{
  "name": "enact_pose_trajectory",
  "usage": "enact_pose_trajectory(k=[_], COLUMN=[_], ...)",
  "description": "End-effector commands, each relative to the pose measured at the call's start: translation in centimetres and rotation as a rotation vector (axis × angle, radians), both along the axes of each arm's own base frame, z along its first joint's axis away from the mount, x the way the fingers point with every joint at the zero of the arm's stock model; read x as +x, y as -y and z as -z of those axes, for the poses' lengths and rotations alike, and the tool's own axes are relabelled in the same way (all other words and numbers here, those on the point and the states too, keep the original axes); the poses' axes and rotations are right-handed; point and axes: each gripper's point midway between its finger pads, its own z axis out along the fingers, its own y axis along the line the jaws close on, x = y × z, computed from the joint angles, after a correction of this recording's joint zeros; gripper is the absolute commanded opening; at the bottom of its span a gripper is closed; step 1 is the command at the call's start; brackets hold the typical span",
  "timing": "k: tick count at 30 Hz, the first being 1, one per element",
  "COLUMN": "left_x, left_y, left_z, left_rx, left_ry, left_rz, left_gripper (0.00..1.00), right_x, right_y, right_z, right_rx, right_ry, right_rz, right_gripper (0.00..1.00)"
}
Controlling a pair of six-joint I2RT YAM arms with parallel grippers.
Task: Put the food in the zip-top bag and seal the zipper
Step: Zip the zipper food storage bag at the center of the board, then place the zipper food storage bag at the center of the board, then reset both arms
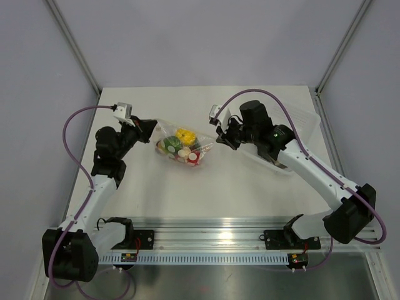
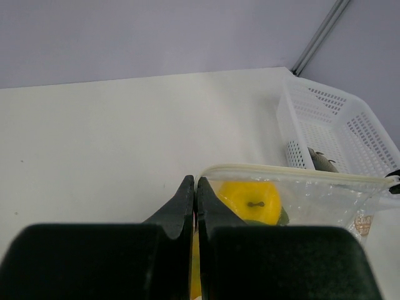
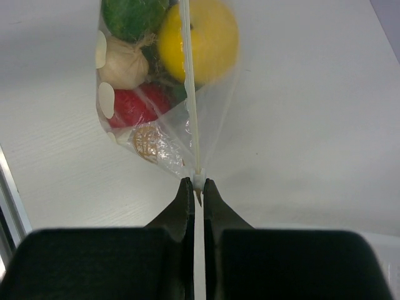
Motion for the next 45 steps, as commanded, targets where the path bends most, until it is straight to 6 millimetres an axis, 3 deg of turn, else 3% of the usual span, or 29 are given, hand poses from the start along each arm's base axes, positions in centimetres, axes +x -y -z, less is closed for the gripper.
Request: enact_pose_trajectory(k=[1,5,8,10,11,12,14,15,17,18,20,23,25,26,27,28,29,30,32,33,34,36,37,38,39,41,42,45], left_x=[1.4,1.5,2.3,3.4,3.8,4.2,5.4,5.8,6.7,6.8,6.8,6.0,5.4,4.6,4.2,3.8,3.5,2.5,1.8,1.5,0.7,0.1,-0.4,-0.5,-1.0,-1.7,-2.1,-3.8], left_y=[-1.8,-1.5,-1.0,-0.7,-0.6,-0.5,-0.4,-0.4,-0.4,-0.3,-0.3,0.2,0.3,0.5,0.5,0.5,0.0,-0.3,-1.2,-1.6,-2.1,-3.1,-3.4,-4.0,-4.2,-4.9,-5.1,-5.5], left_z=[-3.0,-2.9,-2.5,-3.0,-3.5,-3.8,-5.3,-5.9,-7.8,-8.5,-9.8,-9.9,-9.4,-8.6,-7.4,-6.8,-6.4,-5.6,-5.5,-5.7,-6.3,-6.2,-7.6,-7.9,-7.1,-7.9,-6.8,-6.3], left_rx=[-0.024,-0.015,-0.008,-0.008,-0.009,-0.009,-0.005,-0.003,0.002,0.006,0.007,0.007,-0.014,-0.019,-0.023,-0.032,-0.055,-0.060,-0.045,-0.038,-0.028,-0.017,-0.026,-0.030,-0.029,-0.044,-0.036,-0.031], left_ry=[0.112,0.106,0.081,0.077,0.084,0.089,0.115,0.124,0.158,0.172,0.201,0.204,0.171,0.144,0.106,0.085,0.064,0.040,0.038,0.041,0.037,-0.010,0.004,-0.007,-0.066,-0.083,-0.133,-0.157], left_rz=[-0.096,-0.078,-0.049,-0.035,-0.029,-0.023,-0.023,-0.022,-0.026,-0.017,-0.010,0.024,0.034,0.052,0.053,0.049,0.016,-0.003,-0.053,-0.077,-0.102,-0.164,-0.182,-0.214,-0.230,-0.271,-0.283,-0.305], left_gripper=[0.00,0.00,0.00,0.00,0.00,0.00,0.00,0.00,0.00,0.00,0.00,0.00,0.00,0.11,0.53,0.78,0.95,0.99,0.99,0.99,0.99,0.99,0.99,0.99,0.99,0.99,0.99,0.99], right_x=[0.6,1.6,4.0,6.0,7.2,8.4,10.3,11.0,11.9,12.0,11.9,11.1,10.0,9.2,8.3,7.3,6.6,6.1,5.8,5.8,6.4,6.8,7.4,7.3,7.2,6.8,6.7,5.6], right_y=[0.9,0.8,0.9,0.8,1.0,0.8,0.9,0.6,0.3,0.1,-0.4,-0.7,-0.9,-0.9,-0.9,-1.1,-0.8,-0.3,1.4,2.1,3.6,5.8,7.8,8.7,9.3,10.7,11.3,12.5], right_z=[-1.3,-0.9,-0.8,-2.6,-2.3,-4.4,-5.1,-7.1,-7.8,-9.0,-9.5,-9.4,-8.0,-8.0,-6.4,-5.8,-5.7,-4.0,-4.3,-3.7,-3.9,-5.7,-6.0,-6.5,-6.6,-5.9,-5.6,-4.1], right_rx=[0.031,0.025,0.014,0.051,0.048,0.082,0.086,0.113,0.120,0.139,0.163,0.188,0.188,0.205,0.196,0.204,0.210,0.189,0.186,0.180,0.171,0.220,0.209,0.213,0.205,0.180,0.175,0.194], right_ry=[0.034,0.043,0.092,0.161,0.165,0.214,0.241,0.282,0.304,0.322,0.321,0.303,0.263,0.236,0.182,0.150,0.135,0.108,0.121,0.112,0.128,0.119,0.127,0.077,0.055,-0.022,-0.041,-0.120], right_rz=[0.062,0.089,0.152,0.195,0.217,0.228,0.258,0.266,0.270,0.265,0.245,0.226,0.197,0.190,0.177,0.152,0.162,0.179,0.259,0.302,0.403,0.575,0.710,0.783,0.831,0.964,1.017,1.150], right_gripper=[0.00,0.00,0.00,0.00,0.00,0.00,0.00,0.00,0.00,0.00,0.00,0.00,0.04,0.11,0.28,0.44,0.66,0.76,0.82,0.96,0.99,0.99,0.99,1.00,0.99,0.99,1.00,0.99])
